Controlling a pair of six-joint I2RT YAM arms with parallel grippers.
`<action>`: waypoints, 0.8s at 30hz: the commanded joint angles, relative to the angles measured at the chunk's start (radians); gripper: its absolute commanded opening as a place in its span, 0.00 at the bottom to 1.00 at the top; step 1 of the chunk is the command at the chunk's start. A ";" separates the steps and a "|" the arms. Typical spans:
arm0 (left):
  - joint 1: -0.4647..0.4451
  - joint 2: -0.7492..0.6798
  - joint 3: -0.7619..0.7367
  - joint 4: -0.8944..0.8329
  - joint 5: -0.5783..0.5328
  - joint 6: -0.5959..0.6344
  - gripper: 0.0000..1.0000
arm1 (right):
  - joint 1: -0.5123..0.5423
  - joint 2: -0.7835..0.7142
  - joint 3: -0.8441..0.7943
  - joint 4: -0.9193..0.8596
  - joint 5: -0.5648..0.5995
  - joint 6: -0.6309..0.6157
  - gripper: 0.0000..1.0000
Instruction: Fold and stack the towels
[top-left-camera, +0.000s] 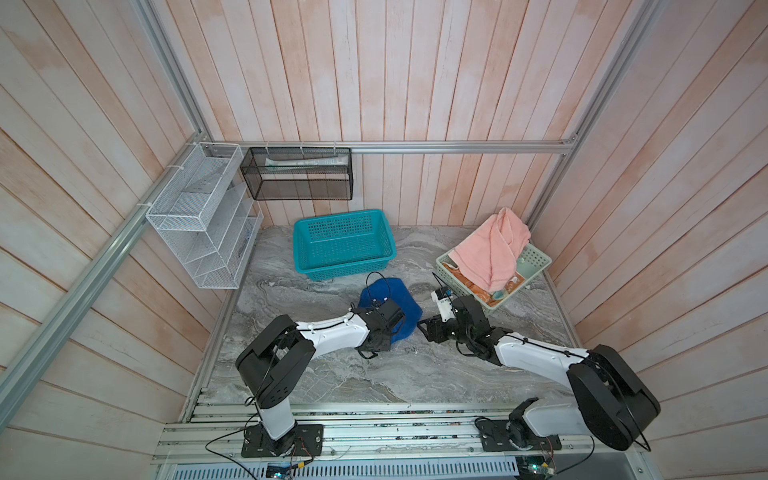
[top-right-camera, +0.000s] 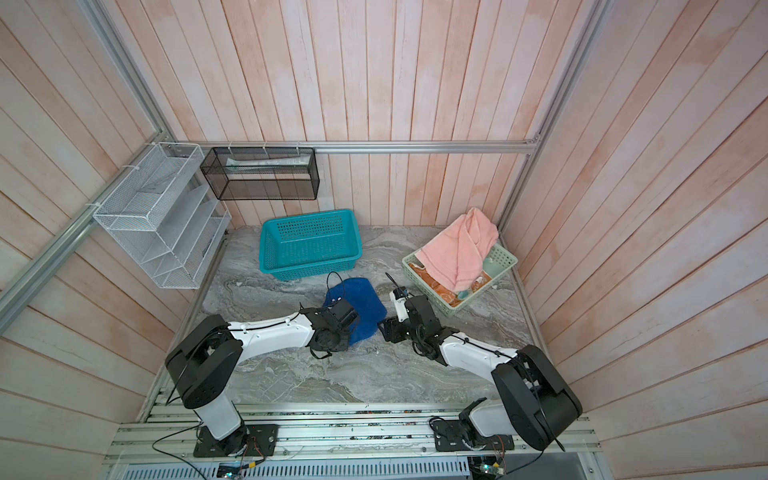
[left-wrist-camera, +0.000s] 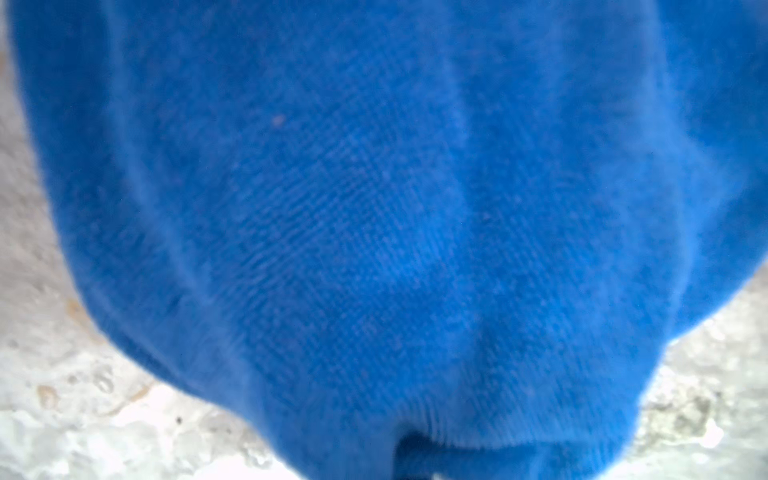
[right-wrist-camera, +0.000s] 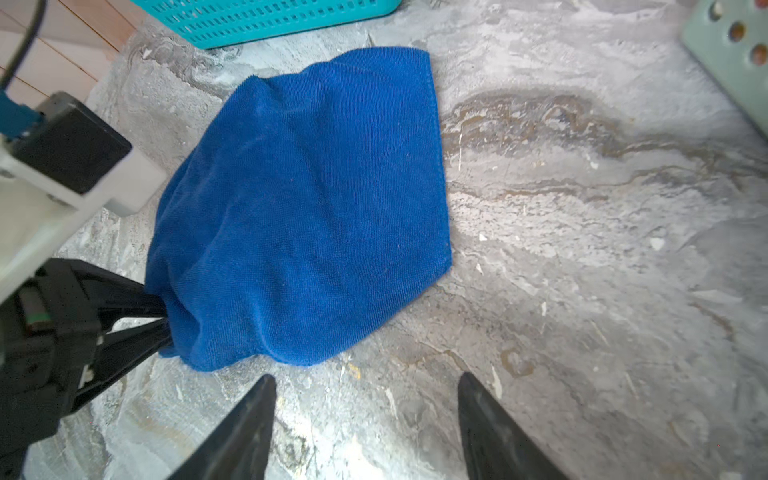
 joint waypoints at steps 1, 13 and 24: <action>-0.007 -0.065 0.053 -0.059 0.024 0.058 0.00 | -0.021 -0.023 -0.020 0.011 -0.018 -0.016 0.69; 0.092 -0.151 0.494 -0.105 0.087 0.303 0.00 | -0.080 -0.080 0.030 0.031 -0.081 -0.034 0.69; 0.244 -0.146 0.485 0.055 0.276 0.296 0.00 | -0.029 0.033 0.052 0.177 -0.225 -0.051 0.70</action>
